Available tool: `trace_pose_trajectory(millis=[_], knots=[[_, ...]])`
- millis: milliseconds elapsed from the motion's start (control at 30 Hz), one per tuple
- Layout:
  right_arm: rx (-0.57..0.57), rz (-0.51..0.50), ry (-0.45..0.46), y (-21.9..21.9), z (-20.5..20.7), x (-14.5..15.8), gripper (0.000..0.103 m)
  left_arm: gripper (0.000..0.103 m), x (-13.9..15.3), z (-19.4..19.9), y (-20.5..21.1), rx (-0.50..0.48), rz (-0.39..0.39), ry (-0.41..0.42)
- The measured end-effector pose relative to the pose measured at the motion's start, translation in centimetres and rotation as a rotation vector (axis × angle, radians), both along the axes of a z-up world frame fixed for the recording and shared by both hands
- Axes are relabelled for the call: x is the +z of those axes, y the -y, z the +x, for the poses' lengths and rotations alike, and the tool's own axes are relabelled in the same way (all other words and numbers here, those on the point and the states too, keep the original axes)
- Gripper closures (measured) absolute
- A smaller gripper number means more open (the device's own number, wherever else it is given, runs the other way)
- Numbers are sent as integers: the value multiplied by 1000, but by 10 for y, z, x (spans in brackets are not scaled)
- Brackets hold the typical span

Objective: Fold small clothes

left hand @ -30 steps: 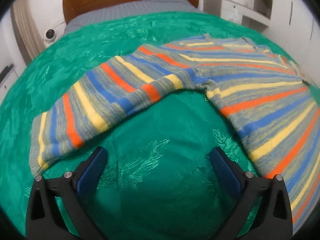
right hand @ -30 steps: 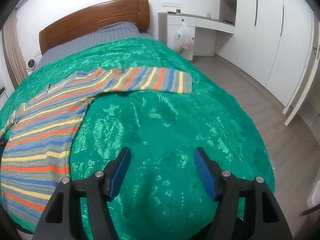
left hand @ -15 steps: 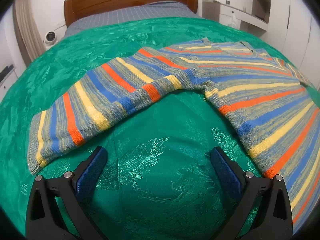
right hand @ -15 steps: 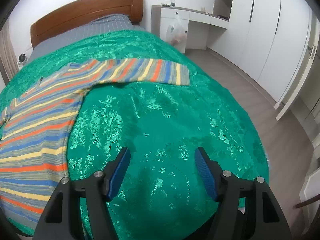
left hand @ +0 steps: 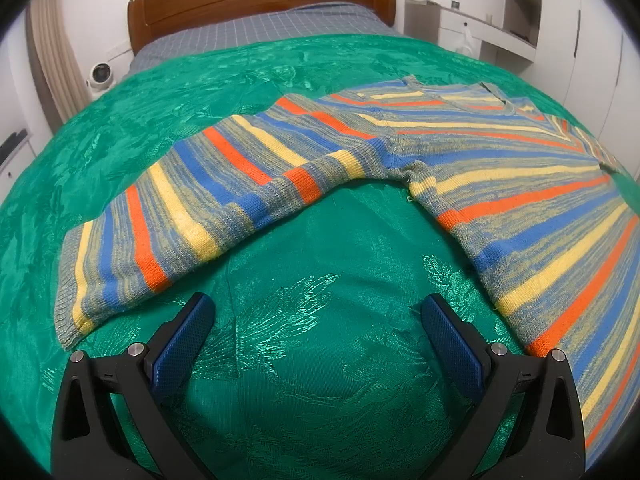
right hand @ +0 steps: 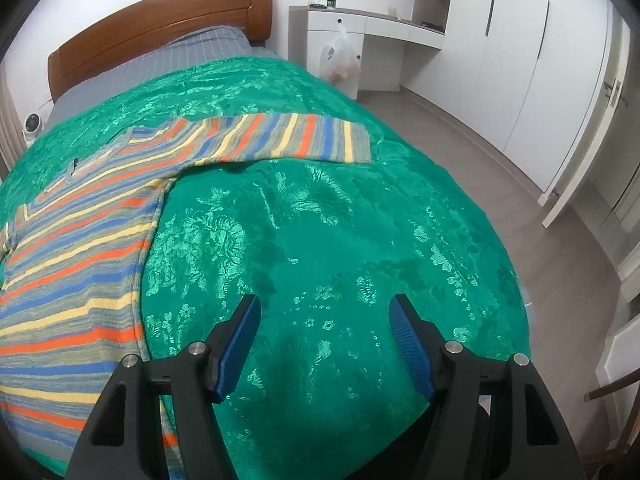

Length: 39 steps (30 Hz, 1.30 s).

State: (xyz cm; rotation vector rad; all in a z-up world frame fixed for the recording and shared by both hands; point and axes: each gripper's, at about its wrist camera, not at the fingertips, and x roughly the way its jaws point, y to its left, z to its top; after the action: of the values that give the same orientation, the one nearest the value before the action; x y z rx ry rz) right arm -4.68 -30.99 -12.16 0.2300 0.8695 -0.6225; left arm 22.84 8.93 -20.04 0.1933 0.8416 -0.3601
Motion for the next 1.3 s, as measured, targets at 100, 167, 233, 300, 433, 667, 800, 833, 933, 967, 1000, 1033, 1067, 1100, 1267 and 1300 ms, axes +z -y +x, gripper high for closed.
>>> trace_pose_trajectory(millis=[100,167,233,300,433,667,800,833,933,967,1000,1033,1067,1100,1267,1300], knots=[[-19,10,34,2,-9,2,36,0,0,0,0,0,0,0],[-33,27,44,6,-13,0,36,0,0,0,0,0,0,0],[-35,41,55,10,-13,0,36,0,0,0,0,0,0,0],[-33,50,67,13,-15,0,36,0,0,0,0,0,0,0],[-25,68,81,17,-17,0,36,0,0,0,0,0,0,0],[-16,106,139,20,-17,-3,36,0,0,0,0,0,-1,0],[-8,120,170,21,-22,-3,36,0,0,0,0,0,-1,0],[-3,121,181,21,-24,-2,36,0,0,0,0,0,-1,0],[2,123,213,22,-29,2,34,0,0,0,0,0,-1,0],[3,122,219,21,-30,2,33,0,0,0,0,0,-1,0],[5,121,219,21,-30,2,32,0,0,0,0,1,-1,0],[11,121,215,21,-28,1,32,0,0,0,0,0,-1,0],[18,121,210,20,-27,0,32,0,0,0,-1,1,-1,1],[26,120,206,19,-26,0,32,0,0,0,-1,0,-1,1],[53,113,201,14,-23,-2,32,0,-1,3,2,5,3,-17],[55,114,202,14,-23,-2,32,0,-1,2,2,15,-4,-15]])
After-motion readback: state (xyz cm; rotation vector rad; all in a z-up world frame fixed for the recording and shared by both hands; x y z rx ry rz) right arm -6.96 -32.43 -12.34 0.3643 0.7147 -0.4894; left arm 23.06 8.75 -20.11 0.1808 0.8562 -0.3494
